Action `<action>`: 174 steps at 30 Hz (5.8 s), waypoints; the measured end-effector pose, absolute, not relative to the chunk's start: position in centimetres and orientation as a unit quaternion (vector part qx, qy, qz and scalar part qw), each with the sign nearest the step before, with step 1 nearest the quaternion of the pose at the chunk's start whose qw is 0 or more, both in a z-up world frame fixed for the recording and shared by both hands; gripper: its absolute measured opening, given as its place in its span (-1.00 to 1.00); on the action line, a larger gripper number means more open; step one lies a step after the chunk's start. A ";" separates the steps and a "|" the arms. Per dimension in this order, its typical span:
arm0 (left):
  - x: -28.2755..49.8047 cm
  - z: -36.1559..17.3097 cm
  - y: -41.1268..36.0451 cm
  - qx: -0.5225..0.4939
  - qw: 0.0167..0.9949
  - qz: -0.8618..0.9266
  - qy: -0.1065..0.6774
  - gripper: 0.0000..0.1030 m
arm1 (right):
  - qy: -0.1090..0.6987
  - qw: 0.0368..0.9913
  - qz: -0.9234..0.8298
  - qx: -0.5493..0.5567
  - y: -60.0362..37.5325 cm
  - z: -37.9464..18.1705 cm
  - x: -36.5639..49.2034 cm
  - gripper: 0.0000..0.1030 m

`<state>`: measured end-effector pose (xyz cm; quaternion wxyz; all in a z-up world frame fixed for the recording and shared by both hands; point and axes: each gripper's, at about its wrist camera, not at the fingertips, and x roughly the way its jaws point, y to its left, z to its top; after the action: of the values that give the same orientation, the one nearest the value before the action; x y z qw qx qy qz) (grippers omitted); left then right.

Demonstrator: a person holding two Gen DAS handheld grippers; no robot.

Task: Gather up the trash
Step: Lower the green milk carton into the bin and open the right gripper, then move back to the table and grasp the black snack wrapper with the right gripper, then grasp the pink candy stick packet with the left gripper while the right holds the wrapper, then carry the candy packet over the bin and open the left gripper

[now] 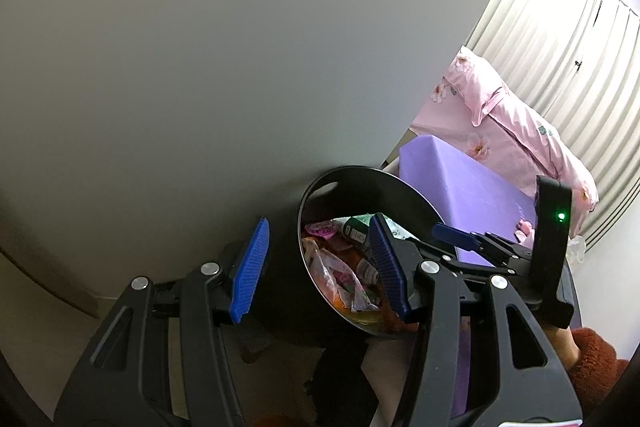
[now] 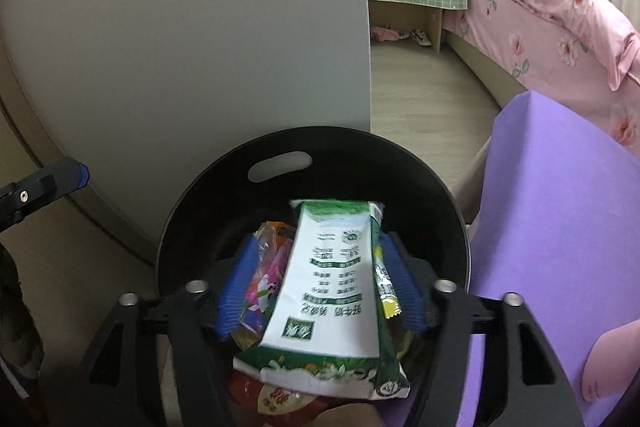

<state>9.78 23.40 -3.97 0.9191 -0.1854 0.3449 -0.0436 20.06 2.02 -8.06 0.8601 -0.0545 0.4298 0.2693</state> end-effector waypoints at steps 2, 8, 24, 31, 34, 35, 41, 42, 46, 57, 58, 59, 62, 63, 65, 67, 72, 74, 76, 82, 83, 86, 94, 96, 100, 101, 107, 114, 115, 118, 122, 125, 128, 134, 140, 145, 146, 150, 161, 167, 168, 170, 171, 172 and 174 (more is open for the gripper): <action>9.6 -3.7 23.2 -0.182 0.921 -0.044 0.342 -0.04 | 0.422 0.864 0.268 -0.060 1.9 -7.4 19.7 0.19; 9.3 -2.1 21.7 -0.163 0.928 -0.049 0.331 -0.04 | 0.386 0.883 0.257 -0.073 -0.5 -4.0 17.3 0.19; 10.6 -0.9 10.4 -0.099 0.920 -0.171 0.337 -0.04 | 0.331 0.932 0.121 -0.085 -16.1 2.3 12.9 0.20; 11.1 -1.6 4.3 -0.074 0.901 -0.231 0.359 -0.04 | 0.344 0.937 0.022 -0.059 -25.7 0.8 11.9 0.19; 10.9 -1.9 2.1 -0.071 0.895 -0.247 0.365 -0.04 | 0.357 0.933 0.009 -0.056 -28.9 -0.6 12.0 0.04; 10.9 -2.0 1.1 -0.070 0.893 -0.253 0.367 -0.04 | 0.365 0.929 0.006 -0.060 -30.0 -1.2 12.2 -0.02; 10.4 -2.9 -4.4 -0.053 0.871 -0.301 0.384 -0.04 | 0.394 0.918 0.004 -0.052 -34.9 -4.1 13.7 -0.06; 10.4 -3.1 -5.3 -0.050 0.867 -0.309 0.388 -0.04 | 0.401 0.915 0.009 -0.040 -35.7 -4.8 14.0 -0.06; 10.0 -3.7 -8.8 -0.028 0.856 -0.336 0.392 -0.04 | 0.426 0.904 0.021 -0.021 -37.2 -6.8 14.7 -0.06; 13.5 -6.4 -15.4 -0.056 0.838 -0.340 0.424 -0.04 | 0.413 0.911 0.015 0.006 -39.0 -6.9 13.2 -0.48; 13.8 -6.7 -16.0 -0.056 0.837 -0.333 0.429 -0.04 | 0.411 0.911 0.011 0.013 -39.5 -6.8 12.9 -0.48; 14.3 -7.0 -16.7 -0.055 0.838 -0.324 0.436 -0.04 | 0.409 0.912 0.005 0.022 -40.2 -6.6 12.5 -0.48; 15.5 -7.9 -18.3 -0.057 0.838 -0.305 0.449 -0.04 | 0.403 0.915 -0.010 0.030 -41.7 -6.3 11.3 -0.48; 15.9 -8.1 -18.7 -0.060 0.838 -0.300 0.451 -0.06 | 0.402 0.915 -0.015 0.031 -42.1 -6.2 11.0 -0.48; 16.6 -8.2 -19.1 -0.067 0.844 -0.286 0.449 -0.16 | 0.399 0.916 -0.023 0.031 -42.8 -6.0 10.3 -0.48; 17.1 -8.3 -19.4 -0.065 0.846 -0.275 0.451 -0.34 | 0.397 0.917 -0.027 0.034 -43.2 -6.0 9.9 -0.48; 17.2 -8.5 -19.5 -0.056 0.844 -0.274 0.457 -0.69 | 0.393 0.918 -0.025 0.053 -43.8 -6.1 9.6 -0.48; 17.0 -8.5 -19.2 -0.052 0.839 -0.276 0.467 -0.83 | 0.390 0.919 -0.023 0.056 -43.7 -6.1 9.6 -0.48; 16.6 -8.4 -18.6 -0.050 0.834 -0.279 0.473 -0.88 | 0.387 0.920 -0.021 0.058 -43.4 -6.0 9.5 -0.48; 13.9 -7.7 -15.2 -0.027 0.816 -0.296 0.496 -0.94 | 0.379 0.923 -0.015 0.061 -42.6 -5.3 9.0 -0.48; 13.4 -7.7 -14.6 -0.022 0.814 -0.296 0.499 -0.94 | 0.378 0.924 -0.015 0.060 -42.5 -5.2 9.0 -0.48; 12.1 -7.7 -12.8 -0.006 0.801 -0.307 0.514 -0.94 | 0.375 0.925 -0.011 0.054 -41.9 -4.7 8.8 -0.48; 11.9 -7.1 -10.7 -0.043 0.825 -0.282 0.488 -0.27 | 0.364 0.929 0.003 0.061 -40.2 -3.7 8.5 -0.48; 12.4 -7.0 -10.4 -0.072 0.826 -0.265 0.493 -0.27 | 0.361 0.930 0.008 0.061 -39.7 -3.4 8.3 -0.48; 10.9 -5.6 -9.9 -0.038 0.825 -0.299 0.478 -0.27 | 0.355 0.933 0.016 0.053 -38.8 -2.9 7.3 -0.48; 10.3 -5.1 -9.6 -0.019 0.826 -0.314 0.467 -0.27 | 0.355 0.933 0.017 0.053 -38.7 -2.8 7.2 -0.48; 12.6 -5.0 -7.3 0.009 0.840 -0.322 0.437 -0.20 | 0.355 0.933 0.025 0.061 -38.2 -2.8 7.6 -0.48; 16.1 -8.3 -7.6 0.002 0.806 -0.328 0.493 -0.20 | 0.359 0.931 0.046 0.050 -36.3 -2.6 7.8 -0.48; 15.6 -8.3 -7.7 0.006 0.803 -0.331 0.497 -0.20 | 0.360 0.931 0.046 0.049 -36.2 -2.6 7.7 -0.48; 13.2 -8.1 -8.6 0.050 0.793 -0.349 0.497 -0.20 | 0.361 0.930 0.045 0.054 -36.4 -2.6 7.4 -0.48; 11.5 -8.1 -9.6 0.093 0.806 -0.331 0.482 -0.20 | 0.361 0.930 0.042 0.061 -36.4 -2.6 7.2 -0.48; 11.7 -8.0 -9.4 0.077 0.812 -0.314 0.486 -0.45 | 0.360 0.930 0.042 0.059 -36.1 -2.4 7.1 -0.48; 11.2 -7.4 -9.1 0.077 0.818 -0.315 0.474 -0.67 | 0.352 0.933 0.044 0.052 -35.3 -1.4 6.7 -0.48; 9.1 -1.6 -5.7 0.070 0.867 -0.285 0.403 -0.69 | 0.304 0.950 0.064 0.034 -32.3 3.3 6.0 -0.48; 7.8 3.6 0.2 0.050 0.908 -0.223 0.351 -0.68 | 0.256 0.960 0.115 0.005 -26.6 8.0 6.7 -0.48; 7.5 5.5 5.1 0.019 0.926 -0.179 0.331 -0.67 | 0.238 0.957 0.163 -0.023 -21.0 10.2 7.7 -0.48; 7.6 5.7 6.2 0.013 0.929 -0.170 0.329 -0.67 | 0.237 0.956 0.169 -0.029 -20.1 10.5 7.9 -0.48; 7.9 5.4 9.3 -0.010 0.934 -0.146 0.327 -0.67 | 0.237 0.952 0.191 -0.049 -16.8 11.1 8.8 -0.48; 10.0 1.5 13.1 -0.056 0.923 -0.122 0.360 -0.67 | 0.271 0.936 0.213 -0.069 -11.8 8.8 11.8 -0.48; 12.5 -3.5 14.0 -0.095 0.898 -0.131 0.409 -0.67 | 0.297 0.928 0.212 -0.070 -10.9 6.7 13.0 -0.48; 12.8 -4.3 14.0 -0.100 0.894 -0.132 0.416 -0.67 | 0.301 0.927 0.212 -0.070 -10.8 6.3 13.2 -0.48; 13.3 -5.6 13.8 -0.103 0.888 -0.131 0.429 -0.67 | 0.309 0.925 0.211 -0.069 -10.7 5.5 13.6 -0.48; 13.6 -6.3 13.7 -0.104 0.884 -0.130 0.436 -0.67 | 0.314 0.923 0.211 -0.068 -10.6 5.1 13.8 -0.48; 13.8 -6.9 13.6 -0.106 0.882 -0.128 0.442 -0.67 | 0.318 0.922 0.210 -0.066 -10.7 4.7 14.0 -0.48; 14.1 -7.4 13.5 -0.109 0.879 -0.129 0.447 -0.52 | 0.324 0.920 0.209 -0.063 -10.8 4.2 14.2 -0.48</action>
<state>14.14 13.50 -7.38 0.8786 -0.1088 0.4469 -0.1289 14.20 -10.77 4.21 0.9205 -0.0630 0.3239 0.2093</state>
